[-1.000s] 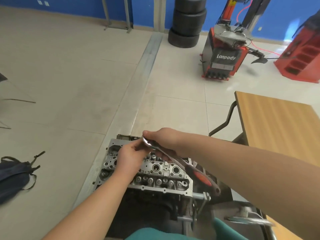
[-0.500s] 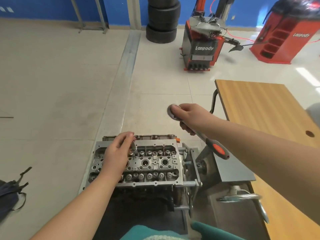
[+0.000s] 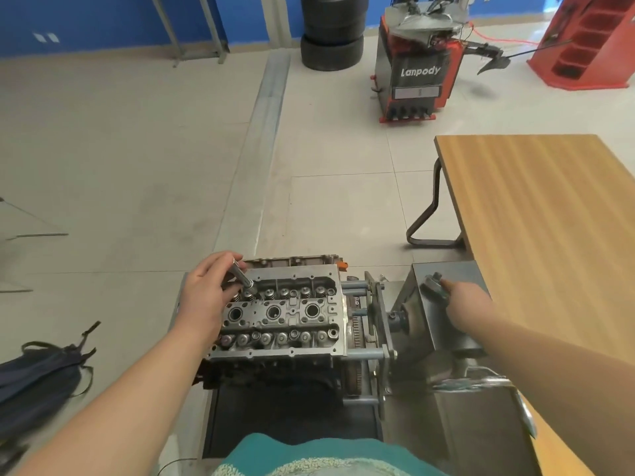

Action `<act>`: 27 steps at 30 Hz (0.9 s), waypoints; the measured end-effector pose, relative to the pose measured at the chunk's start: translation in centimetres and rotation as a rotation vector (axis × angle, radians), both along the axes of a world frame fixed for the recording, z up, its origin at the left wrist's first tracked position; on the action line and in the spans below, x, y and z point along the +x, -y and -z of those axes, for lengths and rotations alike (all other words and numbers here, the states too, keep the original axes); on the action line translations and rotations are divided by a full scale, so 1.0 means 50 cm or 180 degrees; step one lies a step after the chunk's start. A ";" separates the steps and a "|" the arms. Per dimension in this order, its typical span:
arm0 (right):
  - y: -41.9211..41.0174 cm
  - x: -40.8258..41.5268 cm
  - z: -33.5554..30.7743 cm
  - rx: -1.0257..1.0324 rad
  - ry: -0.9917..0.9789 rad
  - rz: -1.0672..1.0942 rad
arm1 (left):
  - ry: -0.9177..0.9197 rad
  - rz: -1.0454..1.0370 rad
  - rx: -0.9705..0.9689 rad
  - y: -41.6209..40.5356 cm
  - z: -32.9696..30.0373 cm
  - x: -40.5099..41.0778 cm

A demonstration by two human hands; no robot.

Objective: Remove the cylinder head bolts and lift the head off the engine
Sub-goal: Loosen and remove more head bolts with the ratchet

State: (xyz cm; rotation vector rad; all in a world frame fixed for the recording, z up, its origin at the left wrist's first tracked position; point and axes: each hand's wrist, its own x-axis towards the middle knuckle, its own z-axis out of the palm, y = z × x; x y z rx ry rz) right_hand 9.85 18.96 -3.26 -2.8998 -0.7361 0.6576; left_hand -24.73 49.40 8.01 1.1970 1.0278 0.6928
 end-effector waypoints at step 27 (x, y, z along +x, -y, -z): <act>-0.200 -0.228 -0.185 0.2369 -0.0079 -0.0471 | -0.0005 0.0142 0.0084 -0.011 -0.008 0.005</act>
